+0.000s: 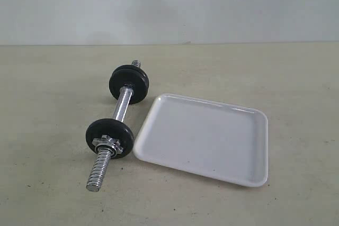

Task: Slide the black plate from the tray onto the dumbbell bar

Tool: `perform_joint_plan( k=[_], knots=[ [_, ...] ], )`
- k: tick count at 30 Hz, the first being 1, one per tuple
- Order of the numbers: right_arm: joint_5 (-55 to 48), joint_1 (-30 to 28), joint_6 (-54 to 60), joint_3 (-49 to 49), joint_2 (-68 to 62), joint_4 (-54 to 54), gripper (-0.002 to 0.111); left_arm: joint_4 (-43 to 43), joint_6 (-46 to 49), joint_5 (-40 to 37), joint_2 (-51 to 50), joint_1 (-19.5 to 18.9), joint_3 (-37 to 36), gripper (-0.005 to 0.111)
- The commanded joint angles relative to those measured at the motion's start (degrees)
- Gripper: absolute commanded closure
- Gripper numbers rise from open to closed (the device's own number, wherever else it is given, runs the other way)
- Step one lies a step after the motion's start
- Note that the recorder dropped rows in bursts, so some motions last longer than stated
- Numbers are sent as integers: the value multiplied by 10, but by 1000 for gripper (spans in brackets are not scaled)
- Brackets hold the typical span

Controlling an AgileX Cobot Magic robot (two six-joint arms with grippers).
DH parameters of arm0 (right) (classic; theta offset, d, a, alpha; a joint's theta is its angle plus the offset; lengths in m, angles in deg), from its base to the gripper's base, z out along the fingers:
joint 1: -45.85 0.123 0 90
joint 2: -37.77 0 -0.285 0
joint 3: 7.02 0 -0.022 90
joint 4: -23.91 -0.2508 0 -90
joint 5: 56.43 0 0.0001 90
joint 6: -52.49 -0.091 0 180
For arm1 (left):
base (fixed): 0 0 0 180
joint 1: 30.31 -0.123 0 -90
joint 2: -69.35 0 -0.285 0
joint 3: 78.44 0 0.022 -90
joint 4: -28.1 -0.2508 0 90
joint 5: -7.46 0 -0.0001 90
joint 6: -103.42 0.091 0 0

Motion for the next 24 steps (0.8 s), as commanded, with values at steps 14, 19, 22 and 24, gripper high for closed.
perform_joint_plan(
  k=[14,19,22,24],
  knots=[
    [5,-24,1,1,3,4,106,6,-4,0,1,-1,-2,102],
    [6,-114,4,1,3,4,106,6,-3,0,1,-1,-2,102],
    [5,-177,4,1,3,4,106,6,-3,0,1,-1,-2,102],
    [-6,-212,4,1,3,4,106,6,-3,0,1,-1,-2,102]
  ],
)
